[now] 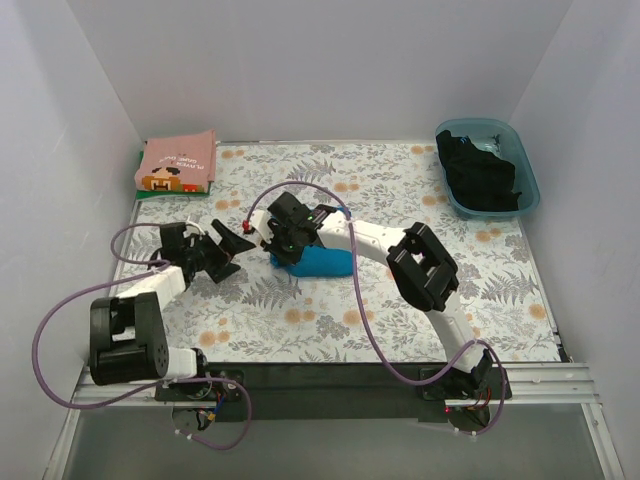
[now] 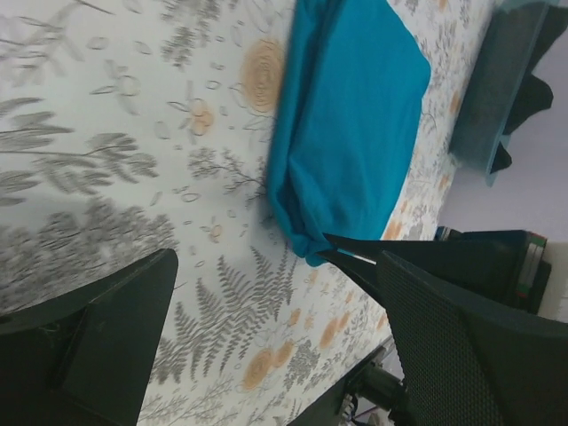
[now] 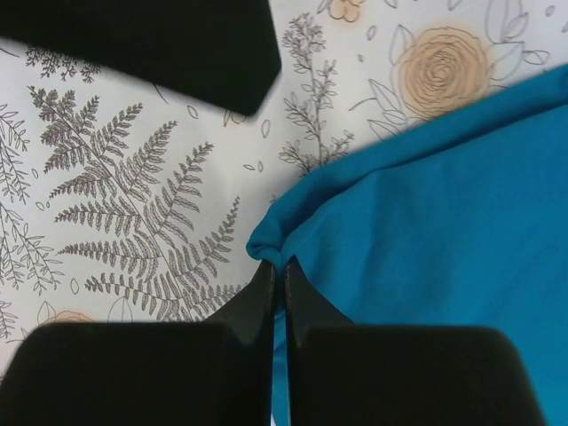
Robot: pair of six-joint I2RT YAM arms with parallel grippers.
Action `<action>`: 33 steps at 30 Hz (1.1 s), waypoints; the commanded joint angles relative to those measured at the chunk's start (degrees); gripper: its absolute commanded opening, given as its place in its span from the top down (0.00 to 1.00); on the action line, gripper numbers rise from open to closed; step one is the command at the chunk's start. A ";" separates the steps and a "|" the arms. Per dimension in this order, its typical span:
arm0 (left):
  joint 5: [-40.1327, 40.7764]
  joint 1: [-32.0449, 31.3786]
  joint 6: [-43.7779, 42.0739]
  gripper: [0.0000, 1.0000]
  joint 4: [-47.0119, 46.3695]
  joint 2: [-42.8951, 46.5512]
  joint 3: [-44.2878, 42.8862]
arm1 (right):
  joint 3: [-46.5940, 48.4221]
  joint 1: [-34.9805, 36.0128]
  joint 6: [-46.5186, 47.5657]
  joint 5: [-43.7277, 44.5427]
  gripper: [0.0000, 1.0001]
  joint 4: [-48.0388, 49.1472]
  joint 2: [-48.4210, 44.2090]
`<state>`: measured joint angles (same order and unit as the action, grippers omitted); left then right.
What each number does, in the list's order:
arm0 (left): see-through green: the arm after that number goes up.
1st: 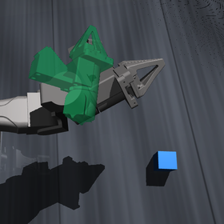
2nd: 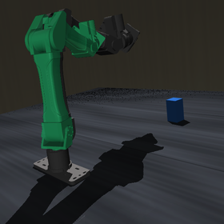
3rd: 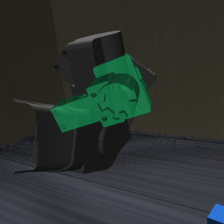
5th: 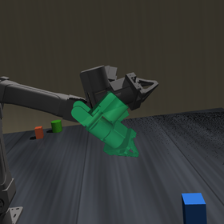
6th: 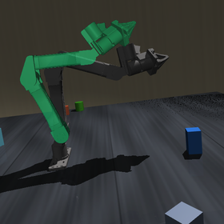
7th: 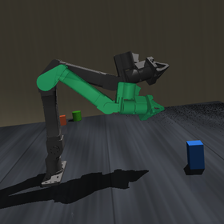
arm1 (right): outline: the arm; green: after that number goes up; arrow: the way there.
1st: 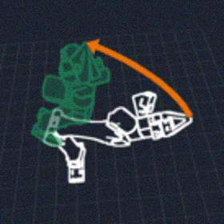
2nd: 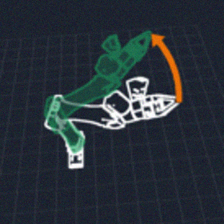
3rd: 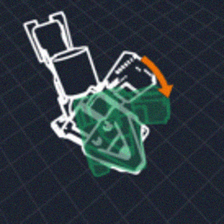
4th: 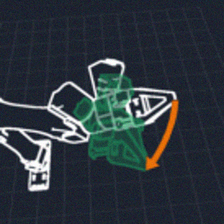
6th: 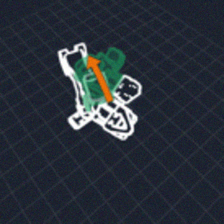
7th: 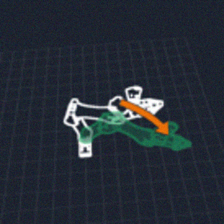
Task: Fold and stack the t-shirts
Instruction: Neatly place the folded tshirt to the corner
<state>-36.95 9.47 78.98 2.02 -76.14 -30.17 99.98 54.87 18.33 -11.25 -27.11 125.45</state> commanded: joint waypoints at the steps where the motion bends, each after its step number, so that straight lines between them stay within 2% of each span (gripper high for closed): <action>1: 2.93 -4.89 6.87 0.05 -9.03 -3.74 -1.12 | 2.84 -1.34 -2.77 -5.27 0.99 0.39 -3.63; 12: 5.83 -8.86 15.14 0.05 -14.76 -17.99 -4.98 | 4.25 -2.14 -6.19 -9.67 0.99 1.36 -4.60; 18: 7.68 -14.39 18.57 0.08 -16.26 -23.96 -7.35 | 6.01 -2.22 -7.60 -8.27 0.99 2.41 -4.07; 21: 10.05 -16.15 19.19 0.13 -15.12 -25.98 -9.45 | 7.15 -2.14 -8.22 -7.21 0.99 2.77 -3.54; 22: 13.45 -16.76 18.15 0.15 -11.55 -26.86 -10.68 | 7.59 -2.14 -8.48 -7.12 0.99 2.68 -3.28; 28: 20.67 -19.32 16.65 0.33 -7.48 -28.27 -13.94 | 8.65 -2.31 -8.92 -5.45 0.99 2.94 -2.84; 33: 22.18 -20.11 16.82 0.38 -7.82 -30.12 -15.70 | 8.74 -2.49 -9.54 -6.33 0.99 3.12 -2.49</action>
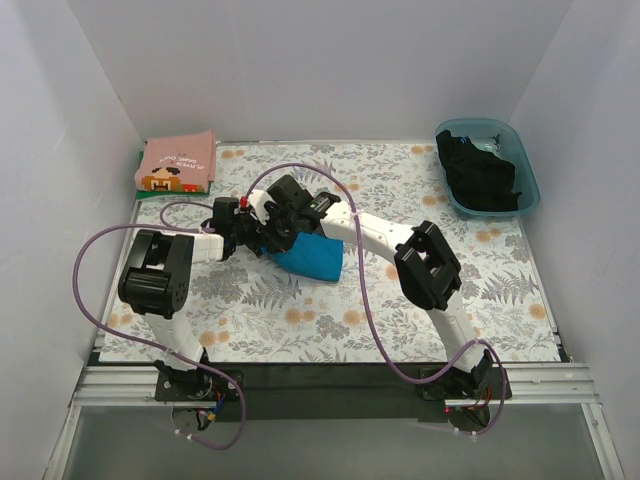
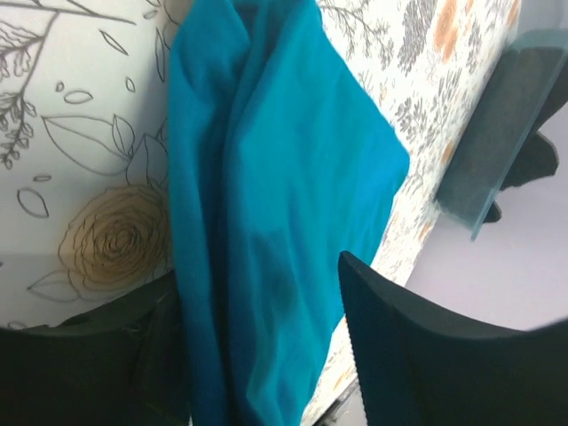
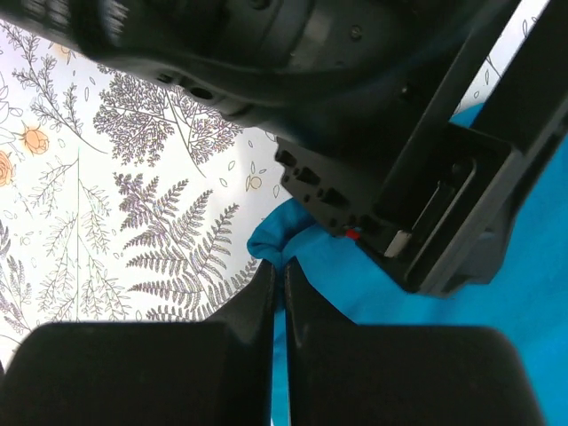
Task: Fold and stack the t-shirts
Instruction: Neatly place the folded tshirt to the corner
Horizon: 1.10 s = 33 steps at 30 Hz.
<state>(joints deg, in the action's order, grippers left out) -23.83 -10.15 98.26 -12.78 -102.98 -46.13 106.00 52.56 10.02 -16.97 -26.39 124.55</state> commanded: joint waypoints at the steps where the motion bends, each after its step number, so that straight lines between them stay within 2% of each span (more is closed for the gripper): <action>1: 9.42 -0.57 -2.63 0.46 6.45 -3.80 -0.01 | 2.90 -0.17 -1.23 -0.69 0.99 2.31 -1.42; 4: 10.12 -0.92 -2.90 0.62 6.27 -5.03 -0.89 | 3.25 -0.17 -1.32 -0.43 0.99 2.40 -1.33; 7: 10.91 -1.01 -3.59 0.67 5.66 -5.57 -1.77 | 3.08 -0.17 -1.32 -0.25 0.99 2.40 -1.33; 10: 11.18 -1.10 -7.62 0.83 4.52 -5.83 -3.08 | 3.25 -0.17 -1.41 -0.43 0.99 2.49 -1.42; 11: 11.96 -1.10 -9.47 0.93 4.95 -5.83 -3.87 | 3.43 -0.17 -1.41 -0.26 0.97 2.40 -1.59; 13: 14.59 -1.10 -15.69 1.00 10.53 -6.70 -10.01 | 3.08 -0.87 -2.19 0.10 0.74 2.31 -3.08; 14: 17.74 -1.10 -20.17 1.00 12.40 -7.23 -12.12 | 2.12 -1.48 -3.50 -0.60 0.47 2.22 -3.87; 15: 18.90 -0.75 -23.34 1.00 15.21 -7.76 -17.01 | 1.59 -3.32 -3.95 -1.30 0.34 2.31 -4.66; 17: 22.23 -0.48 -31.41 1.00 19.88 -8.99 -21.17 | -0.69 -5.43 -4.83 -3.24 0.09 2.22 -7.56; 18: 23.12 0.04 -34.07 1.00 20.68 -9.43 -22.94 | -1.75 -7.62 -5.10 -4.03 0.04 2.31 -8.70; 24: 27.44 2.15 -53.22 1.00 26.04 -13.47 -39.28 | -10.96 -15.80 -4.49 -7.02 0.02 2.31 -17.93; 31: 27.35 5.23 -65.72 1.00 27.54 -19.88 -56.68 | -20.64 -21.26 -2.82 -8.78 0.02 2.40 -26.37; 33: 27.26 5.84 -66.96 1.00 27.72 -21.20 -62.20 | -21.79 -21.88 -2.64 -8.69 0.02 2.31 -27.08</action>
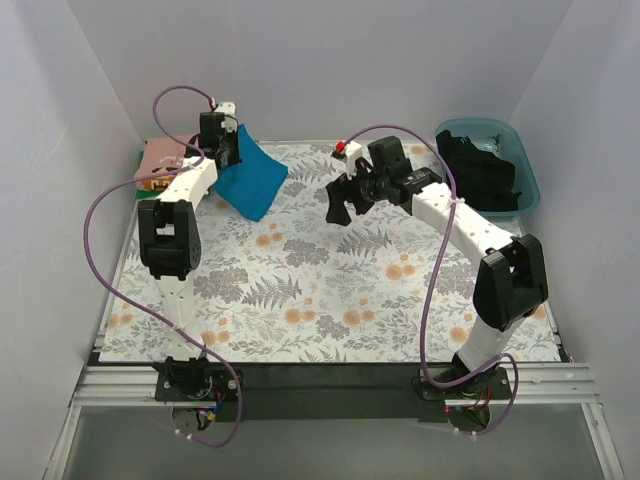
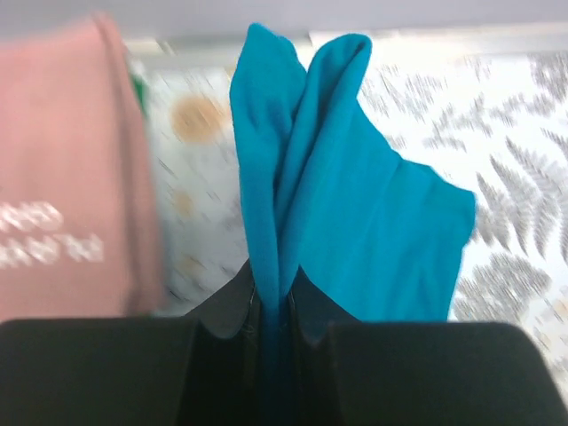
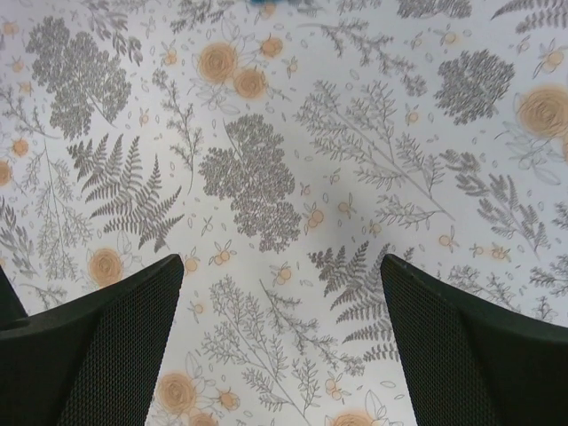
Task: Fold and stack the t-shirts
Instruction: Neatly place the folded tshirt to the corner
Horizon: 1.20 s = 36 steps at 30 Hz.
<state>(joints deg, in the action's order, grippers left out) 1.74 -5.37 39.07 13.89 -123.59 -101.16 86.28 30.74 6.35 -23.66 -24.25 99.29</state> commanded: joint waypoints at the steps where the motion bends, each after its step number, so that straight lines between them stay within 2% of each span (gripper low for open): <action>1: 2.30 1.15 -8.30 1.00 1.92 -2.60 -9.38 | -2.95 -0.15 1.12 -2.09 0.02 0.26 -2.42; 3: 4.24 1.50 -9.53 1.00 3.68 -5.94 -16.91 | -3.48 -0.42 1.30 -2.00 0.02 0.26 -2.87; 10: 4.15 2.11 -13.75 1.00 4.83 -6.14 -24.51 | -4.01 -0.86 1.30 -2.44 0.02 0.34 -2.87; 20: 1.95 2.11 -15.52 1.00 5.18 0.45 -20.74 | -3.66 -0.77 0.77 -3.76 0.02 0.26 -2.25; 28: 0.20 2.11 -13.23 1.00 7.81 1.95 -23.98 | -4.54 -0.77 0.95 -3.93 0.02 0.43 -2.87; 36: 0.63 2.20 -14.45 1.00 7.99 3.18 -24.78 | -4.37 -0.77 0.86 -4.64 0.02 0.43 -2.61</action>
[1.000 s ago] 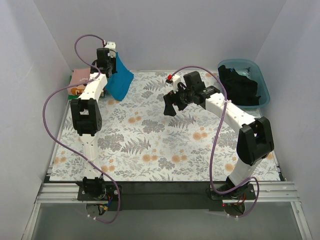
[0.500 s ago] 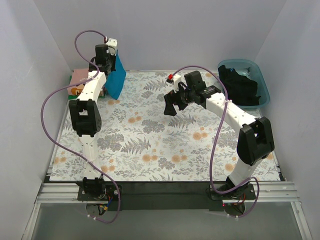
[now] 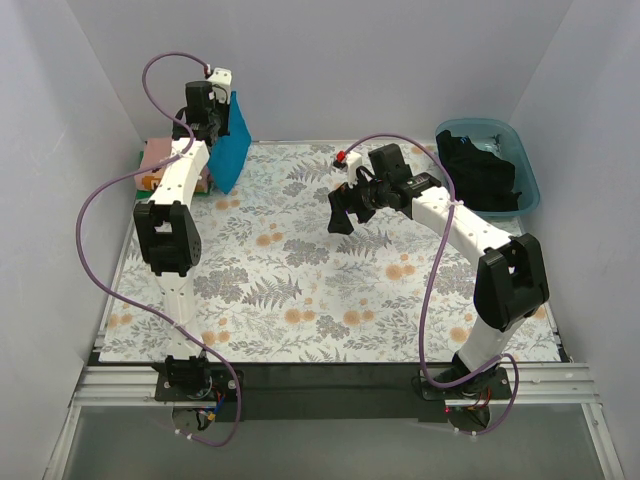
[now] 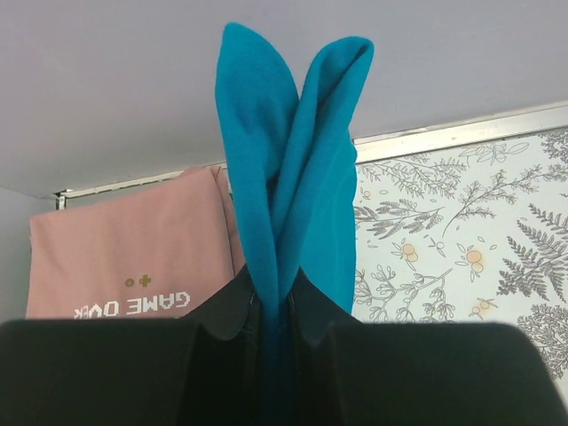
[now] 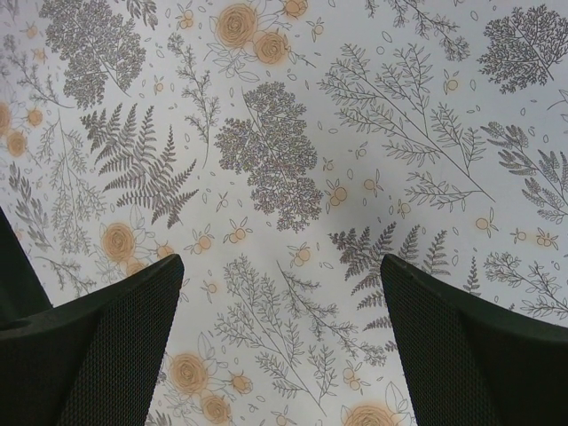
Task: Fold and stack the t-shirts
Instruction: Neatly place the folded tshirt to the corner
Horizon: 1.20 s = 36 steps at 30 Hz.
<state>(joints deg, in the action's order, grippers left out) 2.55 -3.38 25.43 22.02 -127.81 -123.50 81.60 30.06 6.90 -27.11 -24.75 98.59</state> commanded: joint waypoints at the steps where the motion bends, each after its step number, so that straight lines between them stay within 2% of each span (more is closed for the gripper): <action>1: 0.17 0.21 -1.00 1.00 -0.22 7.40 -2.36 | 0.31 -0.09 0.31 -1.19 0.02 0.93 -1.73; 17: -0.70 3.29 0.06 1.00 -0.66 7.57 -3.32 | 0.05 -0.09 0.22 -1.36 0.02 0.93 -1.03; 20: -1.14 6.18 -0.21 1.00 -0.75 7.40 -3.15 | 0.22 -0.09 0.22 -1.54 0.02 1.02 -0.76; 36: -2.46 10.93 -1.96 1.00 -2.24 4.68 -3.50 | 1.28 0.87 -0.13 -1.45 0.02 0.93 1.35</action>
<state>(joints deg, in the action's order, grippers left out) 0.58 6.44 24.84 22.20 -127.76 -124.27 81.60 30.50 6.83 -27.62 -24.71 99.46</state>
